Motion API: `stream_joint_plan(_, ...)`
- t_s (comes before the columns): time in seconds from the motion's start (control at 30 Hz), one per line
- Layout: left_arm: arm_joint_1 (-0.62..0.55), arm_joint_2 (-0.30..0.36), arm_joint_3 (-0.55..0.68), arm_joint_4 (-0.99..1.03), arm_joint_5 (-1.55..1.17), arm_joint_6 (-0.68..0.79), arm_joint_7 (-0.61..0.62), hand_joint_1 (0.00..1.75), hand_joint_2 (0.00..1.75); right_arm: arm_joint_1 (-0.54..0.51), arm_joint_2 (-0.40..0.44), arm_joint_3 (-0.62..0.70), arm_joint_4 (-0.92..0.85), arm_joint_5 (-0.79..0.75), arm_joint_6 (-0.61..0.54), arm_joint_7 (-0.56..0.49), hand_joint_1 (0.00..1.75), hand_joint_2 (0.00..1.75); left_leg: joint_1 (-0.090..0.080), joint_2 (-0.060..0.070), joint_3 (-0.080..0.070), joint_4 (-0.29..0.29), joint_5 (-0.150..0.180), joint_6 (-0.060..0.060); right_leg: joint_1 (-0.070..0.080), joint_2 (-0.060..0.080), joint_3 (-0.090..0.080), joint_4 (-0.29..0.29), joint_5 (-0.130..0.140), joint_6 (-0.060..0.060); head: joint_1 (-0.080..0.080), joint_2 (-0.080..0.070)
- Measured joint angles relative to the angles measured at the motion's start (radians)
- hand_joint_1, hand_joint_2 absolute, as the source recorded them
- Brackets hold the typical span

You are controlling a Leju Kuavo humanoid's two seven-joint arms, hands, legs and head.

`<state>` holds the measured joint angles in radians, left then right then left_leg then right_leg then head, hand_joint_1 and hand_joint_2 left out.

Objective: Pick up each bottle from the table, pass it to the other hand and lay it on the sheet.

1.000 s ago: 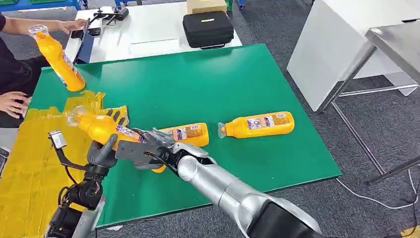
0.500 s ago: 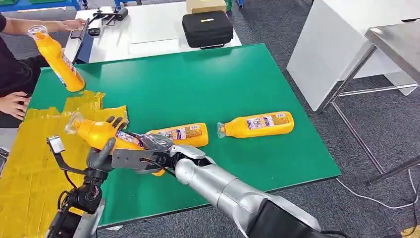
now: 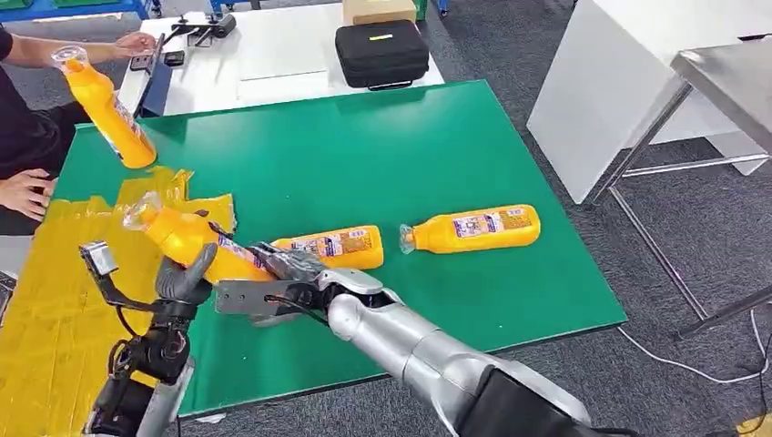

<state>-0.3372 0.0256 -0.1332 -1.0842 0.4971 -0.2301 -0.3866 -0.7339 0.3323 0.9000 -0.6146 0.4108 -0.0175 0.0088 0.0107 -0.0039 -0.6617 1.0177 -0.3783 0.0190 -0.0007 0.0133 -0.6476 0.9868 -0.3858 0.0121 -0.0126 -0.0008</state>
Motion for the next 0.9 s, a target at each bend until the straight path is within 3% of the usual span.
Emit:
stream_joint_plan(0.27,-0.035,0.034,0.066,-0.027,-0.636,0.707,-0.225,1.75,1.75,0.035,-0.080,-0.152,-0.126,0.023,-0.053,-0.045,0.00,0.00,0.000,0.000,0.000,0.000,0.001,-0.001,0.000,0.000,0.000,0.000,0.000,0.000,0.000,0.000)
stream_joint_plan(0.37,-0.034,0.057,0.100,-0.027,-0.786,0.870,-0.259,1.75,1.75,0.047,-0.118,-0.216,-0.211,0.015,-0.052,-0.074,0.00,0.00,0.000,0.000,-0.001,0.000,0.001,-0.001,0.000,0.000,0.000,0.000,0.000,0.000,0.000,0.000)
stream_joint_plan(0.77,0.015,0.040,0.294,-0.025,-1.100,0.930,-0.312,1.75,1.75,0.077,-0.217,-0.326,-0.411,-0.026,-0.032,-0.113,0.00,0.00,0.000,0.000,-0.001,0.000,0.000,-0.001,0.000,0.000,0.000,0.000,0.000,0.000,0.000,0.000)
stream_joint_plan(0.9,0.024,0.028,0.359,-0.017,-1.430,0.930,-0.274,1.75,1.75,0.078,-0.240,-0.342,-0.424,-0.053,0.014,-0.115,0.00,0.00,0.000,0.000,-0.001,0.000,0.000,-0.001,0.000,0.000,0.000,0.000,0.000,0.000,0.000,0.000)
